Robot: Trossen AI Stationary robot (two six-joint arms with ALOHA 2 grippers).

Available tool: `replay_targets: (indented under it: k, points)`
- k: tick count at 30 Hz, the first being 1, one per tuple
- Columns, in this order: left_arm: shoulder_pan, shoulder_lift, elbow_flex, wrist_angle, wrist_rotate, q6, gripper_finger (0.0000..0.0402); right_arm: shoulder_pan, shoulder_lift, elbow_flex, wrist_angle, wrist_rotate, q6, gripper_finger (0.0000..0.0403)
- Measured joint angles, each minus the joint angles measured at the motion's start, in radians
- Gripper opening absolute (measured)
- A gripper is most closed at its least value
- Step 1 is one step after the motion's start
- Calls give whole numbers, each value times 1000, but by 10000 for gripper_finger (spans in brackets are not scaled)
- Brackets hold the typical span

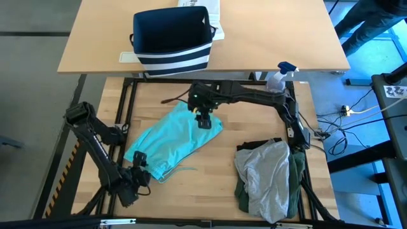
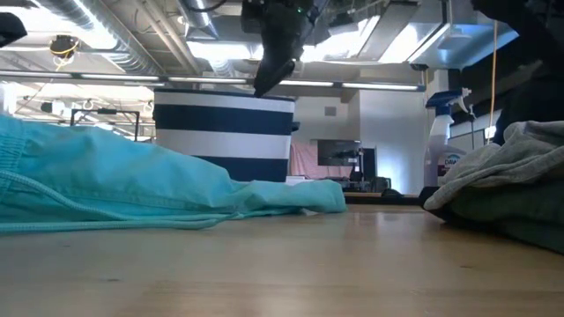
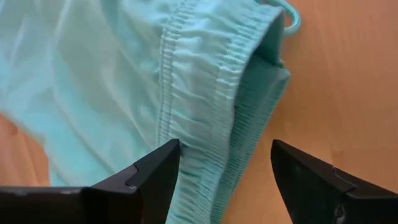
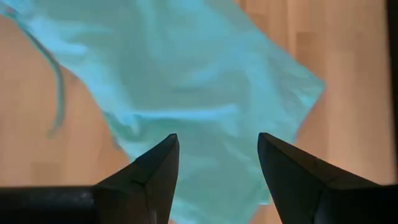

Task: Fold Laundry from Bin
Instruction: Fold the blue shorts

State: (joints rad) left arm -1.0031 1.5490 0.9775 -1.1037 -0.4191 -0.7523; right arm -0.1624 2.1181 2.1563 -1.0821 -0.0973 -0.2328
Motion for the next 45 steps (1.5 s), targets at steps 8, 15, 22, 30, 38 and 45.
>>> replay_targets:
  k: [8, 15, 22, 30, 38, 45]
  points:
    - [2, 0, -5, 10, -8, -3, 300, 101, 7, 1, 136, -97, 71, 239]
    - [-2, -1, -5, 27, -37, -6, 343, 235, 66, 0, 266, -55, -10, 268]
    - [3, -2, -82, 155, -77, -3, 367, 296, 143, 0, 262, 26, -17, 291]
    - [10, -2, -209, 269, -89, 16, 374, 286, 144, 0, 272, 37, 51, 291]
    - [16, -5, -272, 427, -78, 144, 374, 280, 144, 0, 265, 39, 78, 291]
    - [56, 30, -278, 444, -83, 163, 374, 279, 144, 0, 264, 46, 79, 291]
